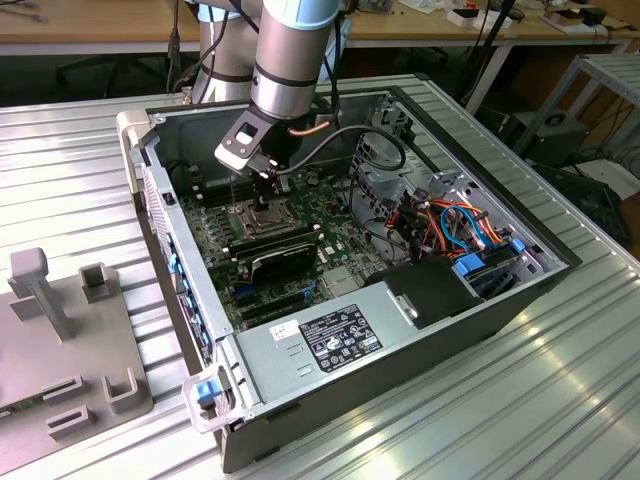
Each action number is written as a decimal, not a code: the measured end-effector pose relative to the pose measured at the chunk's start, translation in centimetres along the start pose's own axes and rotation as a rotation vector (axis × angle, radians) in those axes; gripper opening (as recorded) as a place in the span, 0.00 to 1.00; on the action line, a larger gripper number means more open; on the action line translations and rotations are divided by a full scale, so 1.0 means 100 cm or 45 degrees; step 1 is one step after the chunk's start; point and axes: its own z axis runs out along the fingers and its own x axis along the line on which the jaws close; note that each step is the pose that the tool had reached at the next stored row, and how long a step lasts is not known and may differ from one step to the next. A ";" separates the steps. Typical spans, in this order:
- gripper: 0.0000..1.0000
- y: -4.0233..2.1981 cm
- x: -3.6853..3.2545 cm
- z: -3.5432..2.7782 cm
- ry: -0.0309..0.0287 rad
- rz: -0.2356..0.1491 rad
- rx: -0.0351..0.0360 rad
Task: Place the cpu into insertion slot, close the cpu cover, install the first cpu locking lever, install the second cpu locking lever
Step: 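Install the first cpu locking lever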
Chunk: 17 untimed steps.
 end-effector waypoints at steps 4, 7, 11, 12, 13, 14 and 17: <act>0.11 -0.0035 -0.0002 -0.0126 0.0004 0.000 -0.0019; 0.11 -0.0070 -0.0004 -0.0224 0.0003 0.000 -0.0076; 0.11 -0.0121 -0.0004 -0.0222 0.0005 0.003 -0.0097; 0.11 -0.0159 -0.0005 -0.0224 0.0002 0.003 -0.0105; 0.11 -0.0192 -0.0005 -0.0232 0.0004 0.003 -0.0126; 0.11 -0.0219 -0.0007 -0.0244 0.0005 0.003 -0.0151; 0.11 -0.0249 -0.0008 -0.0293 0.0005 0.002 -0.0206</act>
